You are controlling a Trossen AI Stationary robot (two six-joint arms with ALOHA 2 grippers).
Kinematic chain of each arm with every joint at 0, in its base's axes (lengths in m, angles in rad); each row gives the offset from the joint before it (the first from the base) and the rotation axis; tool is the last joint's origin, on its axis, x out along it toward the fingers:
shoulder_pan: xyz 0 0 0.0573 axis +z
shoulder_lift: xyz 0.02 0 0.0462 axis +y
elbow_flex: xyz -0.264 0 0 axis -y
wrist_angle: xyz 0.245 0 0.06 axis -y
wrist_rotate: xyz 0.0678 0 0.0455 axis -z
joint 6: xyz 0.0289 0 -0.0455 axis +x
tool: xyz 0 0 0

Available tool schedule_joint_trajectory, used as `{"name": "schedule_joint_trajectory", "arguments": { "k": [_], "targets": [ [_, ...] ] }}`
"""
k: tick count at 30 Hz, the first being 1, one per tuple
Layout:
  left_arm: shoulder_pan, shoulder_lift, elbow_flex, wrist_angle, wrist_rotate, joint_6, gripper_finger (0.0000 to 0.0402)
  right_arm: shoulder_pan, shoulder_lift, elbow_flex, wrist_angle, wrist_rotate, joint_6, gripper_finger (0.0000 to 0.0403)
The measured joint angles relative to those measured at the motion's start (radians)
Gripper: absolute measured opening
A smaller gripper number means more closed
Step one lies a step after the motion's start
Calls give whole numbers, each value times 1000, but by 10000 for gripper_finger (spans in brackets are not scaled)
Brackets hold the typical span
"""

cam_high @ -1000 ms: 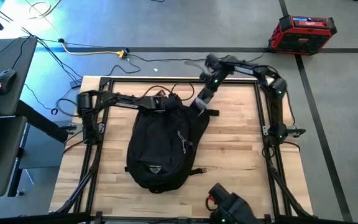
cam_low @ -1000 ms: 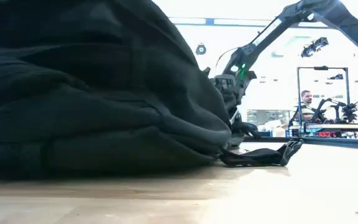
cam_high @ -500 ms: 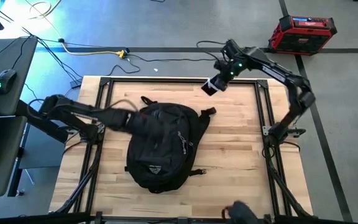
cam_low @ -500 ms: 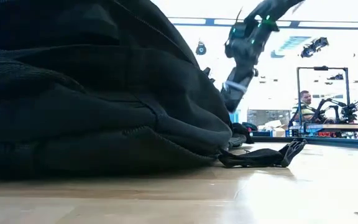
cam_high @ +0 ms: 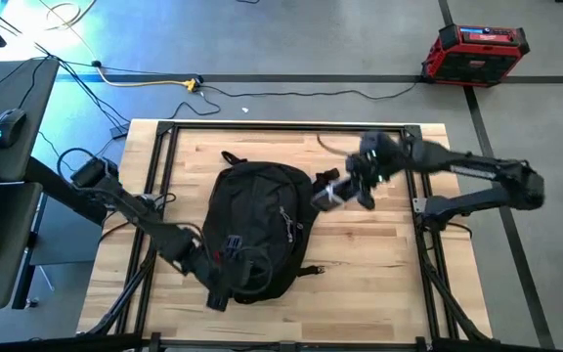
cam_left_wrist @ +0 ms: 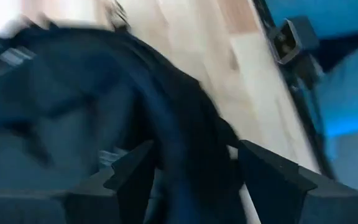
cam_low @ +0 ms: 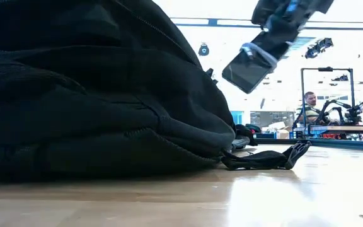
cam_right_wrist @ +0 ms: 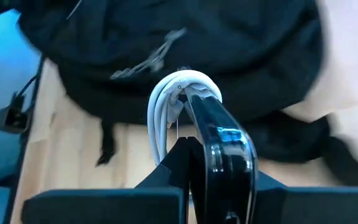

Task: Unpack backpack
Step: Put the black phone wrapped in a white charger into the black backpack

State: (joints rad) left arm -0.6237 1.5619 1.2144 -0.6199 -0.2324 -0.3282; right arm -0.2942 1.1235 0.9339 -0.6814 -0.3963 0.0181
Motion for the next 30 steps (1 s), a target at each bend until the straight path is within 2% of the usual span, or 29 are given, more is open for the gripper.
{"name": "schedule_joint_trajectory", "arguments": {
  "k": [3,8,10,13,17,18,20,25,27,30],
  "targets": [
    [-22,31,0,-1,6,-72,213,107,-90,-117,76,60,107,10],
    [-32,101,0,-26,-119,-112,213,293,-210,-277,210,170,315,10],
    [-23,131,0,-15,-132,-140,204,389,-241,-322,258,215,384,10],
    [19,169,0,41,-132,-203,151,560,-254,-371,360,307,475,10],
    [96,182,1,212,-152,-178,31,764,-223,-395,493,474,551,10],
    [116,181,8,257,-173,-162,16,809,-210,-394,518,523,560,10],
    [152,182,45,320,-234,-137,14,885,-180,-393,568,616,569,10],
    [231,180,172,354,-305,-76,4,981,-82,-392,723,810,587,10],
    [251,180,214,360,-348,-72,3,984,-36,-392,786,853,591,10],
    [274,180,263,399,-355,-31,4,946,30,-391,877,871,596,10]
  ]
}}
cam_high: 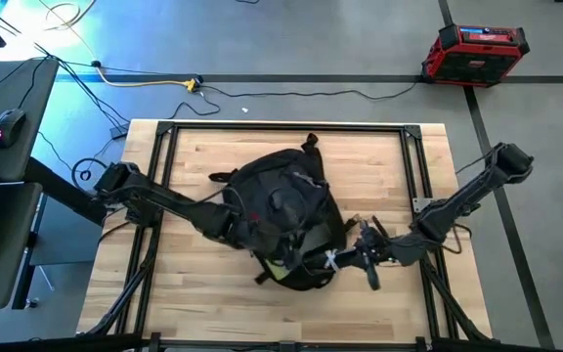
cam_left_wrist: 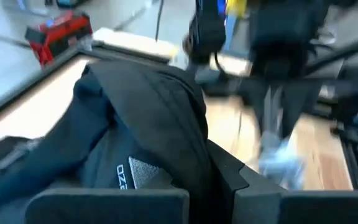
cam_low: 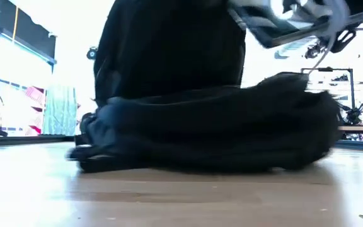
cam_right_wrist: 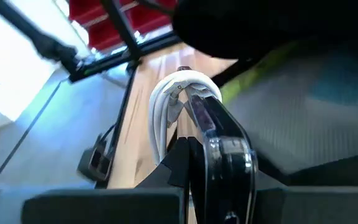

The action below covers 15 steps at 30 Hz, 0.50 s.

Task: Unpack backpack
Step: Put the black phone wrapped in a white charger into the black backpack

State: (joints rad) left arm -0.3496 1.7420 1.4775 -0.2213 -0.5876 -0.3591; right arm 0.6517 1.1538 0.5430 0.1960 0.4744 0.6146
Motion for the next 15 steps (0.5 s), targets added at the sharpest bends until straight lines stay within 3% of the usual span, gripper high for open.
{"name": "schedule_joint_trajectory", "arguments": {
  "k": [15],
  "targets": [
    [-29,0,53,59,2,114,3,-486,273,0,325,-295,36,10]
  ]
}}
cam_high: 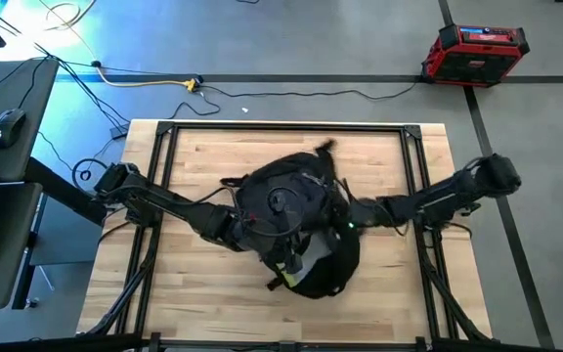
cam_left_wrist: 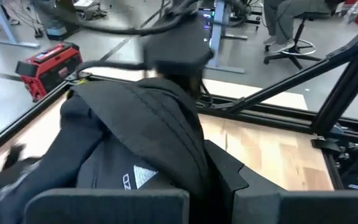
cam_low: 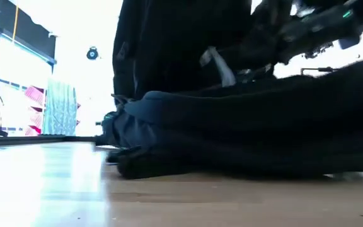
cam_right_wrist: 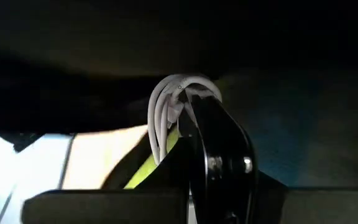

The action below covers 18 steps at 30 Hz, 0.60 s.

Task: Unpack backpack
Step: Put the black phone wrapped in a white charger into the black backpack

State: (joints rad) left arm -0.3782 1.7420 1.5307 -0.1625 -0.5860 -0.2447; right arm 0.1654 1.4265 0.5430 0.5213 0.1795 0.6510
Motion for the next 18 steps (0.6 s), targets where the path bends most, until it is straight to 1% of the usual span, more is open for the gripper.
{"name": "schedule_joint_trajectory", "arguments": {
  "k": [4,7,9,13,18],
  "targets": [
    [-1,0,0,4,2,-12,3,-75,77,0,143,-43,53,12],
    [-1,4,0,1,-3,-14,3,-101,149,0,158,-45,95,32],
    [0,12,0,4,-3,-14,3,-114,188,2,174,-71,123,48],
    [5,30,0,6,4,-8,3,-128,237,2,240,-165,133,77],
    [17,43,1,4,6,-6,3,-119,223,0,316,-283,66,128]
  ]
}}
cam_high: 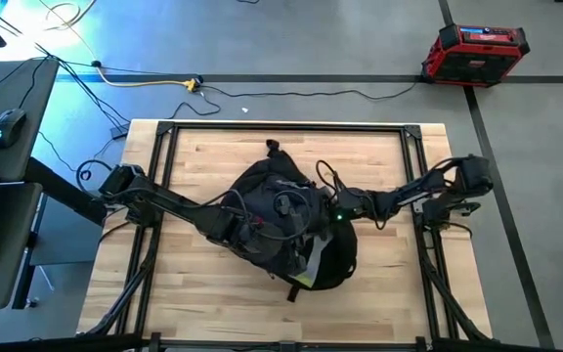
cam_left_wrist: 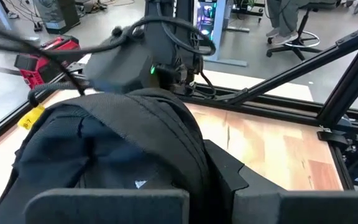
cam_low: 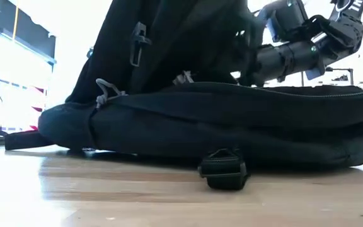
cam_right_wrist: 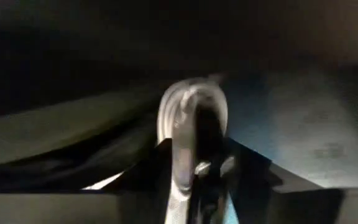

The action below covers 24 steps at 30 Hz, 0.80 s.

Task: Unpack backpack
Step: Put the black phone wrapped in a white charger into the black backpack, then close the black backpack

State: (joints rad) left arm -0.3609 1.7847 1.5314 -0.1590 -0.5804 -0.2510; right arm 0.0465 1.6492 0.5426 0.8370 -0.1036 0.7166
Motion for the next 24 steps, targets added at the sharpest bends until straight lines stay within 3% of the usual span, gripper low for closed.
{"name": "schedule_joint_trajectory", "arguments": {
  "k": [5,8,10,13,16,19,22,24],
  "targets": [
    [2,0,1,-14,2,-5,3,31,-6,2,17,-59,6,194],
    [-1,0,1,-14,4,-5,3,44,-19,15,12,-179,-21,227],
    [0,0,1,-24,2,-5,3,47,-46,29,-11,-282,-58,240],
    [2,0,1,-35,-2,-6,3,73,-124,43,-146,-301,-123,245],
    [2,0,1,-43,-2,-6,3,127,-232,82,-439,-185,-236,243],
    [2,0,1,-53,-1,-7,3,209,-334,152,-804,45,-321,234],
    [2,0,1,-62,17,-29,3,306,-406,211,-1129,286,-305,226],
    [3,0,1,-67,82,-32,3,372,-441,226,-1270,385,-248,221]
  ]
}}
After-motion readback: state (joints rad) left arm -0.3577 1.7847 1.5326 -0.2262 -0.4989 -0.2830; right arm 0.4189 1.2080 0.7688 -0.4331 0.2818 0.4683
